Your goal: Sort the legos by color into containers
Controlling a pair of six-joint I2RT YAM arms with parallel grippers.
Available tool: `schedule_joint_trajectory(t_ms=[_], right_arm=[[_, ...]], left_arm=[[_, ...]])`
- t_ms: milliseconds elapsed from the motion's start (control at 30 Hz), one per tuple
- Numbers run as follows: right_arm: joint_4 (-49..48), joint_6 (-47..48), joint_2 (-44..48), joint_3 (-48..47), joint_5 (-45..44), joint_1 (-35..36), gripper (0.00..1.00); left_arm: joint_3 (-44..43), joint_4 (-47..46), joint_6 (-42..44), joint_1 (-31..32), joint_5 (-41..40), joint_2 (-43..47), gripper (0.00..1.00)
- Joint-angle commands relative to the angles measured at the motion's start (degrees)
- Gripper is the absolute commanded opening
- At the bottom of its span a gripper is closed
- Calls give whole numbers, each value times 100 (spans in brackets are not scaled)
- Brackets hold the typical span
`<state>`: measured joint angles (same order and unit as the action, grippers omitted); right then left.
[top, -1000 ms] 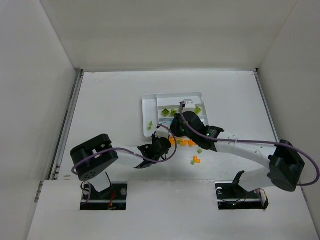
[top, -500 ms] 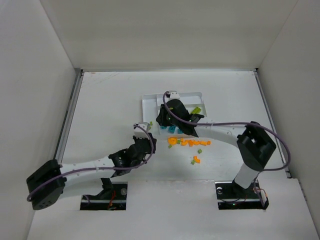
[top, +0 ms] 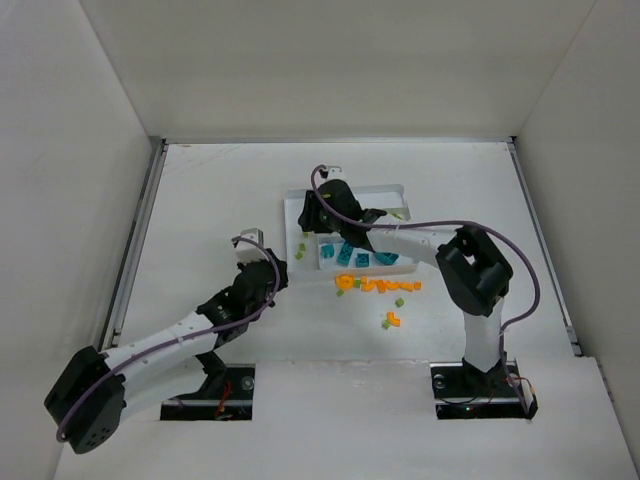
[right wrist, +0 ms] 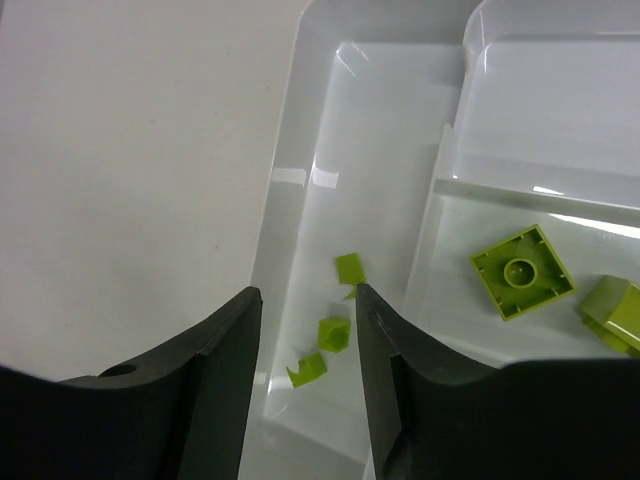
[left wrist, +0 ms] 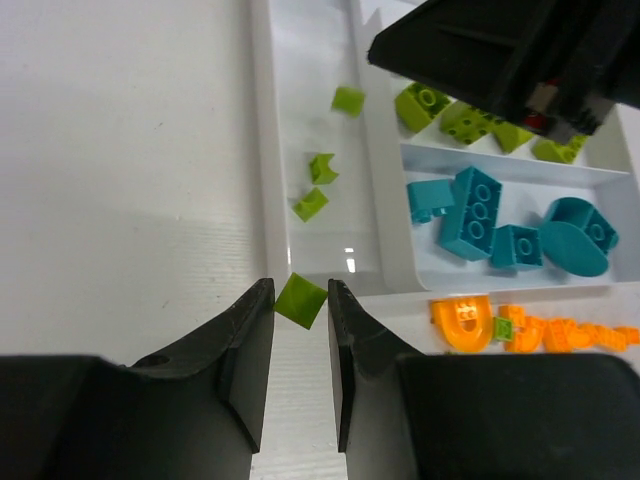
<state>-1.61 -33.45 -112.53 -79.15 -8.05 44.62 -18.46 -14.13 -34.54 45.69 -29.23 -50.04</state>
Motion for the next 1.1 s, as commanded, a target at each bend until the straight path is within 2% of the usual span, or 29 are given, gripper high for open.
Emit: schedule_joint_trajectory(t_ms=[0,100,300,367,500,667,733,900,967,1067], right_arm=[[-208,40,187,-206,-91,-11,50],[-287,14,494,180,-240,-11,49],[-630,-100,1925,1909,-837,138,27],[-665,-249,2383,2534,-987,261,25],[-508,-512,3086,3632,-1285,630,27],[-95,-935,3430,4250,-1488,1105,29],[46,-1145,3483,4364,-1690,1324,30],[-15,-1216,3255,4356,-1734,1360,34],[-50,-1190,3229,4303,-1778,1360,35],[-129,-1111,3185,4277,-1875,1282,35]], left_arm=[[-263,-493,53,-293,391,-382,19],[-465,-818,79,-486,646,-944,19],[-1036,-1171,351,-513,770,-1938,20],[-1212,-1250,501,-522,744,-2298,21],[-1511,-1233,563,-557,639,-2887,24],[-1784,-1250,695,-496,349,-3345,30],[-1880,-1232,747,-461,269,-3433,34],[-1951,-1276,800,-417,199,-3512,45],[-1934,-1215,818,-364,199,-3382,46],[-1723,-1250,827,-250,199,-3065,41]])
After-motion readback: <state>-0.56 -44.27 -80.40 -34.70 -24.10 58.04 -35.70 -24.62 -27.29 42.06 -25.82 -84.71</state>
